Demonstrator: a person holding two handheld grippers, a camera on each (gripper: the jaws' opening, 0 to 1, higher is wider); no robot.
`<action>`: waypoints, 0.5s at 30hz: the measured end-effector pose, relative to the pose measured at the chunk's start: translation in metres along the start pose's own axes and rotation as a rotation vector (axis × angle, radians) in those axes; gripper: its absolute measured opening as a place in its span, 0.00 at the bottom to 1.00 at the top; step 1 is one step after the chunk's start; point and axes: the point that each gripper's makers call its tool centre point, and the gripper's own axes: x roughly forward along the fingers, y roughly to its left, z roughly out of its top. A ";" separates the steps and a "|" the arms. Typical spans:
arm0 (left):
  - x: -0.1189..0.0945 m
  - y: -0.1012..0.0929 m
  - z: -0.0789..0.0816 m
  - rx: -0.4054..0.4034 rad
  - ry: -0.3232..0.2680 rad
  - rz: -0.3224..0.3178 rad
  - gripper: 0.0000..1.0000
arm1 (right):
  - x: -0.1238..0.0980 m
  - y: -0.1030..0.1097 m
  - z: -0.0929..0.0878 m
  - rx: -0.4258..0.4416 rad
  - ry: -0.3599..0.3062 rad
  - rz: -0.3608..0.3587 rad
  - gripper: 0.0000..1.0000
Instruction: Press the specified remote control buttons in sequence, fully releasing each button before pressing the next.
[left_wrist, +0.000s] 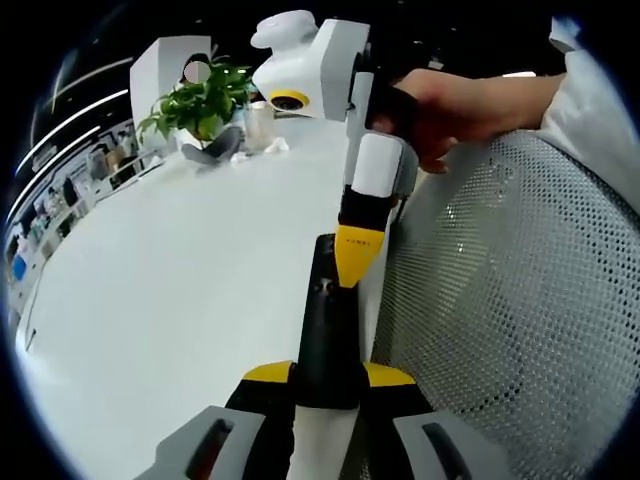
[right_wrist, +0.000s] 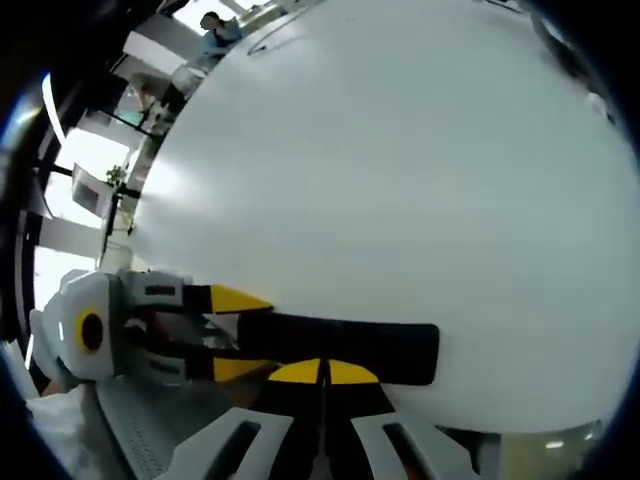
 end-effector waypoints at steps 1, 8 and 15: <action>0.000 0.000 0.000 -0.001 0.000 0.000 0.24 | 0.000 0.000 0.000 -0.005 0.000 -0.003 0.00; 0.000 0.000 0.000 -0.003 -0.002 -0.002 0.24 | 0.000 -0.001 -0.001 0.006 -0.008 0.012 0.00; 0.000 0.000 0.000 -0.004 -0.004 -0.002 0.24 | 0.001 0.001 -0.001 -0.031 -0.001 -0.019 0.00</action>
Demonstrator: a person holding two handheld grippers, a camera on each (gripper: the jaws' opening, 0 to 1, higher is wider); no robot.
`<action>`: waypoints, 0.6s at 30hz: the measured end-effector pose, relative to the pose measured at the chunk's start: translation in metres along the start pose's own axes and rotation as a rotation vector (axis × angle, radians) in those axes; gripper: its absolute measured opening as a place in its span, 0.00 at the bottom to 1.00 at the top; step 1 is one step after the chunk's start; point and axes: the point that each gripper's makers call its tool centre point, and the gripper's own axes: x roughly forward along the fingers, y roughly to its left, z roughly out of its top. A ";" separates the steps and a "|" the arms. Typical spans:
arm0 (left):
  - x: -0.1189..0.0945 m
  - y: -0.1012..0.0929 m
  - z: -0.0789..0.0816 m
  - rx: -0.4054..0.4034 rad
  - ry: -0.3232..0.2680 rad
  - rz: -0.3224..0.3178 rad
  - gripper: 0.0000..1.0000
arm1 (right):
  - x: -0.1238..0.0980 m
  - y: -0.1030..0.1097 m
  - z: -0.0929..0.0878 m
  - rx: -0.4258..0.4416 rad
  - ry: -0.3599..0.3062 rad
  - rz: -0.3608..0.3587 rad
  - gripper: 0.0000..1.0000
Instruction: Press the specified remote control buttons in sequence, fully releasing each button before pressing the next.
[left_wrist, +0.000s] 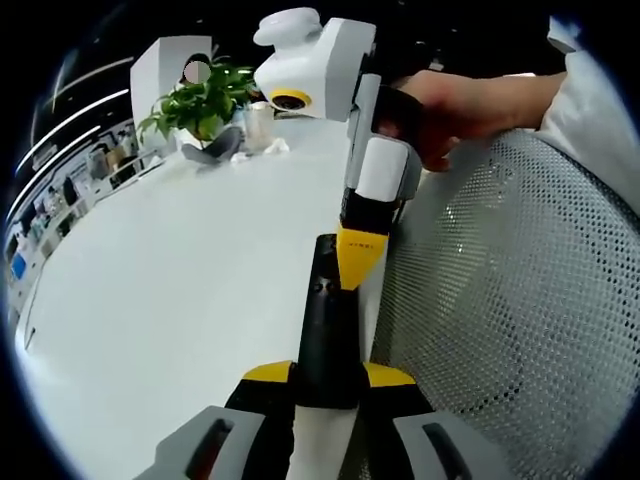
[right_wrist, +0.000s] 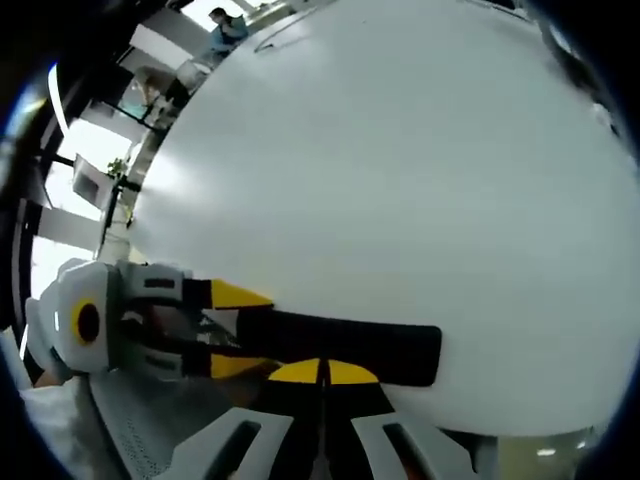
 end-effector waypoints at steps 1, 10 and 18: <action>0.000 0.000 0.000 -0.001 0.000 0.000 0.24 | 0.000 -0.001 0.000 0.006 -0.001 0.000 0.00; 0.000 0.000 0.000 0.000 0.001 0.000 0.24 | 0.000 0.000 -0.001 0.018 -0.011 0.029 0.00; 0.000 0.000 0.000 0.002 0.000 0.001 0.24 | -0.001 0.001 -0.001 0.053 -0.006 0.041 0.00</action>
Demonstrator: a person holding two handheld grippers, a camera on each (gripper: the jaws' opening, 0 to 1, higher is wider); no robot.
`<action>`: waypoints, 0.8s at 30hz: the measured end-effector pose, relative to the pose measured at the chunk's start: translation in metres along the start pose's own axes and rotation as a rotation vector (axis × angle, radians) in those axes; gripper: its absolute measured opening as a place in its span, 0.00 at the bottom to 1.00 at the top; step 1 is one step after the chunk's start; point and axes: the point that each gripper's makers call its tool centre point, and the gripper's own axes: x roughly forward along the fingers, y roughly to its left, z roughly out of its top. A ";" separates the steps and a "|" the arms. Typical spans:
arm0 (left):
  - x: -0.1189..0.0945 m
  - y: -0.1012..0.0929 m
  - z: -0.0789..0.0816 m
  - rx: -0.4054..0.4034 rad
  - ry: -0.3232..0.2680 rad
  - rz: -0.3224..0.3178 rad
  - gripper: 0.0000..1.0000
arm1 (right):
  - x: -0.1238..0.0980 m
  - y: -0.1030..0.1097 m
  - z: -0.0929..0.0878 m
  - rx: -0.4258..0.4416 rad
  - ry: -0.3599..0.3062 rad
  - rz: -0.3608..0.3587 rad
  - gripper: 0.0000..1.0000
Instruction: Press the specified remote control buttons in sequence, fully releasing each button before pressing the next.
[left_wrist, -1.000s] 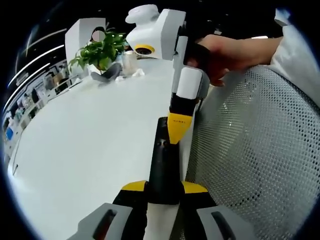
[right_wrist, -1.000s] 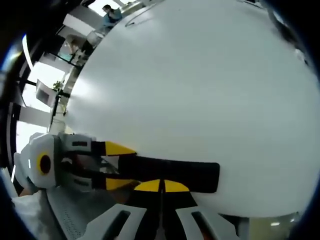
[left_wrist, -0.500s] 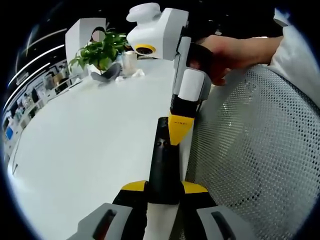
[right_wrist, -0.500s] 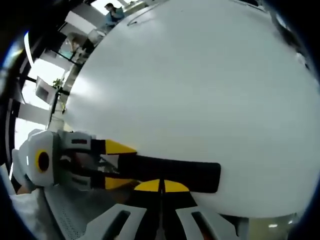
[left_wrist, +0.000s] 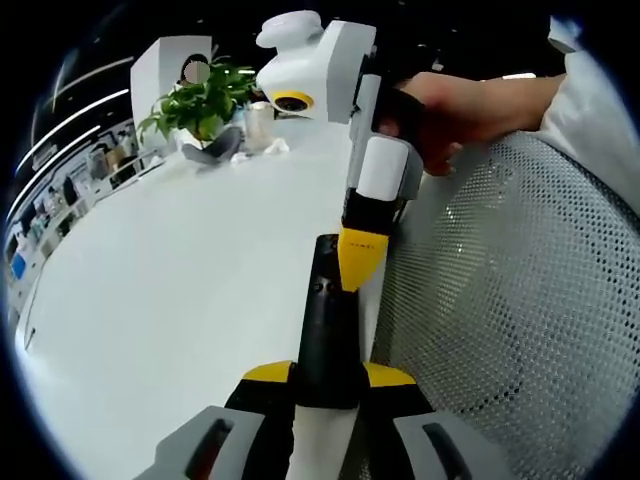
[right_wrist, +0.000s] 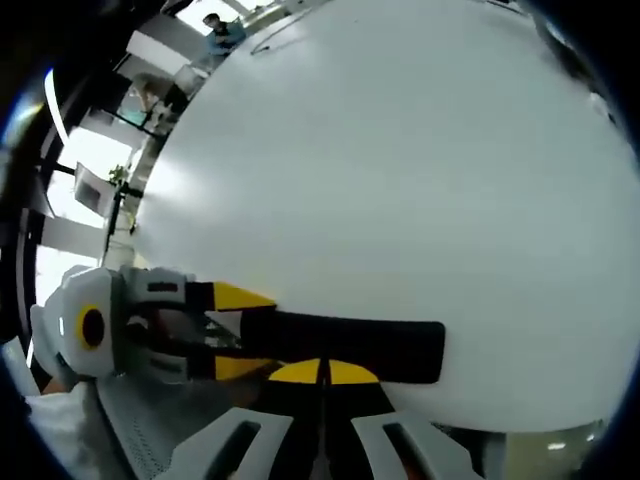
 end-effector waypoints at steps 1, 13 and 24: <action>0.000 0.000 0.000 0.000 0.000 0.000 0.24 | 0.000 0.000 0.000 0.002 0.000 0.001 0.00; 0.000 0.000 0.000 -0.001 -0.001 0.000 0.24 | -0.002 -0.005 -0.001 0.045 0.001 -0.004 0.00; 0.000 0.000 0.000 -0.009 -0.005 0.001 0.24 | 0.000 -0.002 -0.002 0.028 0.016 0.008 0.00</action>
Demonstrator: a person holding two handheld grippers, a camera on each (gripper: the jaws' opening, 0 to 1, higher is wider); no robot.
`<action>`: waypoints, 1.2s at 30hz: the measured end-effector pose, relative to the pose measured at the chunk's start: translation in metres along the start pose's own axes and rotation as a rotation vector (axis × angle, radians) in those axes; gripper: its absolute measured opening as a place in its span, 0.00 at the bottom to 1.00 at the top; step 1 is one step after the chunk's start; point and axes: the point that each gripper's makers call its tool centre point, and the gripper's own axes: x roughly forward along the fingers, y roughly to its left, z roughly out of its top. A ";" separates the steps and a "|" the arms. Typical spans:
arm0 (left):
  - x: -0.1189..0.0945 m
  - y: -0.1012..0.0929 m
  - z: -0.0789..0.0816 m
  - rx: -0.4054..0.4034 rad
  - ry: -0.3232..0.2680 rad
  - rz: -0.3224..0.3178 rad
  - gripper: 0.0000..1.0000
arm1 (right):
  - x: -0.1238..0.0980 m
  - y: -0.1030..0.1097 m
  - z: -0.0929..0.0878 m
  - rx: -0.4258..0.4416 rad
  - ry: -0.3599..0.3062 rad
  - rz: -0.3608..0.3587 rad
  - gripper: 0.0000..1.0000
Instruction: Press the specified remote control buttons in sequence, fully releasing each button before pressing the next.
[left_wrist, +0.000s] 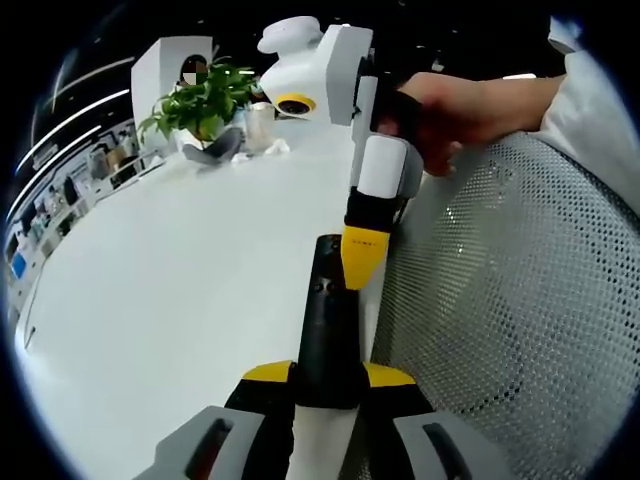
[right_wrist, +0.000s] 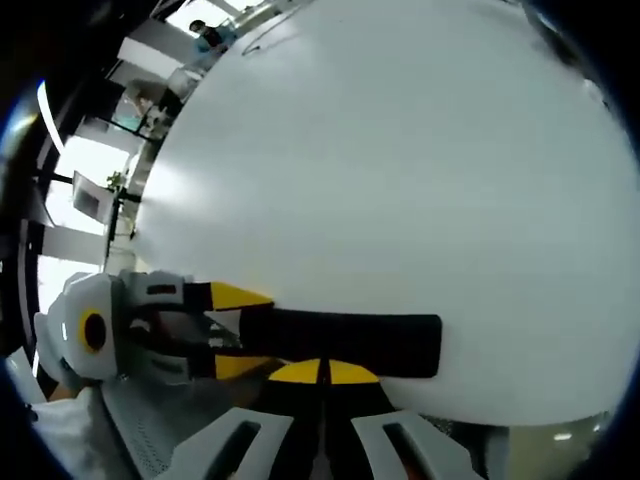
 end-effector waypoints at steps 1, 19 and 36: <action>0.000 0.000 0.000 -0.001 0.000 0.000 0.24 | 0.000 0.000 0.000 -0.001 0.001 0.000 0.00; 0.000 0.000 0.000 0.007 0.000 0.001 0.24 | 0.001 0.002 -0.001 -0.033 0.006 -0.006 0.00; 0.000 0.000 0.000 0.010 -0.002 0.001 0.24 | 0.000 0.004 0.006 0.029 -0.037 0.049 0.00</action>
